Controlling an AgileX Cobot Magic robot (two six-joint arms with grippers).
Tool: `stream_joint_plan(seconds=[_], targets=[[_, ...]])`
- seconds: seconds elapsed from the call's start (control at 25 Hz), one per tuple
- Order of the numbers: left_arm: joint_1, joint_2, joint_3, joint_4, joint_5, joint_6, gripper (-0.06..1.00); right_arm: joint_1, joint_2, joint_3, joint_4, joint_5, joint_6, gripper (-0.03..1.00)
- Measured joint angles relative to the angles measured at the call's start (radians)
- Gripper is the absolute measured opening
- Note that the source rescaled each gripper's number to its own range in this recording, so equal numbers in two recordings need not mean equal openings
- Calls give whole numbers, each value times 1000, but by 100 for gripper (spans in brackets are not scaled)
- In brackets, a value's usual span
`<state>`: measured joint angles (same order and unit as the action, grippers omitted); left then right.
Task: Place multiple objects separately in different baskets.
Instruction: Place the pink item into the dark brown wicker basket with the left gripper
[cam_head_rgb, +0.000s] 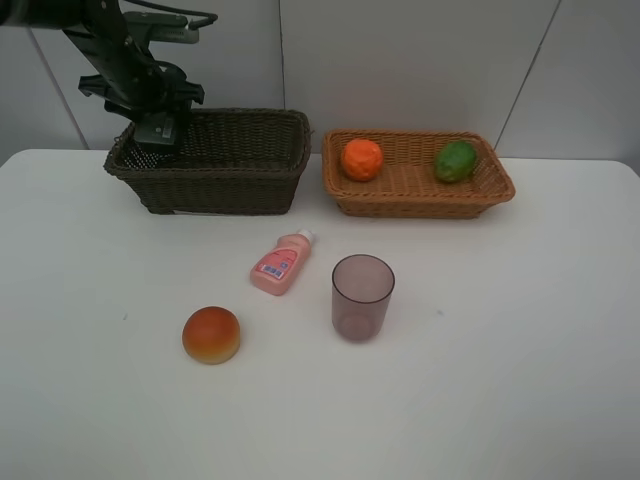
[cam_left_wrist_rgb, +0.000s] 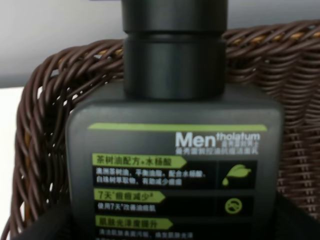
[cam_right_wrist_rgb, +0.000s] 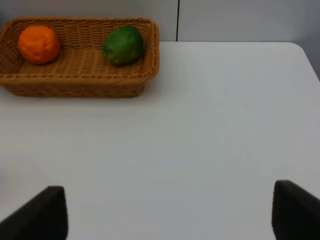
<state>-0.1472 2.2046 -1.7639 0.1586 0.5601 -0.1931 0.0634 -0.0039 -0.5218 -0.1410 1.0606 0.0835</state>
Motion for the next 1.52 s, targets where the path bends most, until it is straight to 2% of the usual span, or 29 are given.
stream_joint_plan(seconds=[0.92,1.24,1.32,1.44,1.52], targets=[[0,61,0,-3,-28,1,81,0,0,0,-1,0,0,70],[0,61,0,8,-28,83,81,0,0,0,0,0,0,70],[0,61,0,12,-28,95,85,0,0,0,0,0,0,70],[0,60,-2,15,-47,95,97,0,0,0,0,0,0,70],[0,60,-3,15,-51,96,99,0,0,0,0,0,0,70]])
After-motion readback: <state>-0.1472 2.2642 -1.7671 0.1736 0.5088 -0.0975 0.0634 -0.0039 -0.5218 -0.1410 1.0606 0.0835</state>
